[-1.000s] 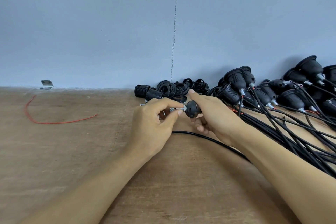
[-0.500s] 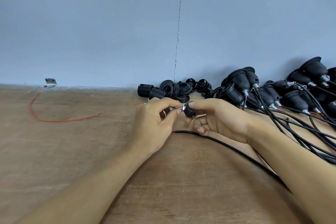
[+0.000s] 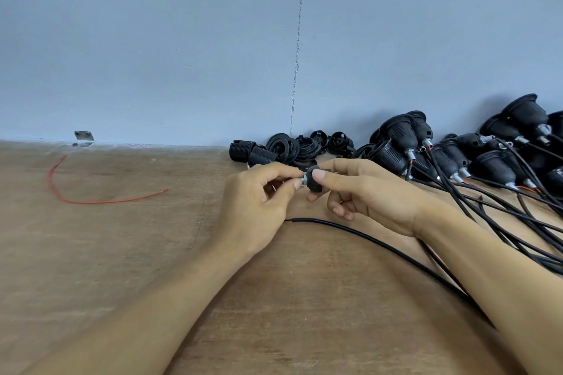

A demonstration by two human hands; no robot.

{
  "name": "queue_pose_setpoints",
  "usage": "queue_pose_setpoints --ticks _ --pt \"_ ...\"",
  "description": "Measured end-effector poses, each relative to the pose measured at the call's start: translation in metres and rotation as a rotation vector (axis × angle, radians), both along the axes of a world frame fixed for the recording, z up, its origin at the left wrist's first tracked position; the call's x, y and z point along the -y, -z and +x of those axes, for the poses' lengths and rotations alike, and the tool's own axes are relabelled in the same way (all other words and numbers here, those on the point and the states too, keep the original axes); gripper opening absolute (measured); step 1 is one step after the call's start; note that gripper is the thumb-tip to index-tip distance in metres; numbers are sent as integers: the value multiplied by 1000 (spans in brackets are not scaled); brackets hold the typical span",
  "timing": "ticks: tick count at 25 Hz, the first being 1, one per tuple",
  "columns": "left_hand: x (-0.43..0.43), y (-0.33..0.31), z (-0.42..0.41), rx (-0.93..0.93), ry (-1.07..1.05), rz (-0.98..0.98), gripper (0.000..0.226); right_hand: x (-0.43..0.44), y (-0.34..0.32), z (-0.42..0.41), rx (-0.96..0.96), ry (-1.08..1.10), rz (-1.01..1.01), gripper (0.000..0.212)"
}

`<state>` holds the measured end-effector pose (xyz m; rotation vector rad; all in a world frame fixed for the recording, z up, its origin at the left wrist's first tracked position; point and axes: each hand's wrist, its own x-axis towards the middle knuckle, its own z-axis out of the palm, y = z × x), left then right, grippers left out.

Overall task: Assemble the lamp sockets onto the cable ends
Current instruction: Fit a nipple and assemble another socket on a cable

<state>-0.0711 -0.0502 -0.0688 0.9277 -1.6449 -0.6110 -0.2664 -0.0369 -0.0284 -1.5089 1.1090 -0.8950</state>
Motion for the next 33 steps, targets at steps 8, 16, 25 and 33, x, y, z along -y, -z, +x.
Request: queue_pose_setpoints --ticks 8,16,25,33 --pt "-2 -2 -1 -23 -27 -50 16 1 0 11 18 31 97 58" --pt "-6 -5 -2 -36 45 5 24 -1 0 10 62 83 120 46" --pt "-6 -6 0 -5 44 47 18 0 0 9 79 85 45 48" --pt "0 -5 1 -32 22 82 12 0 -1 2 90 8 60 33"
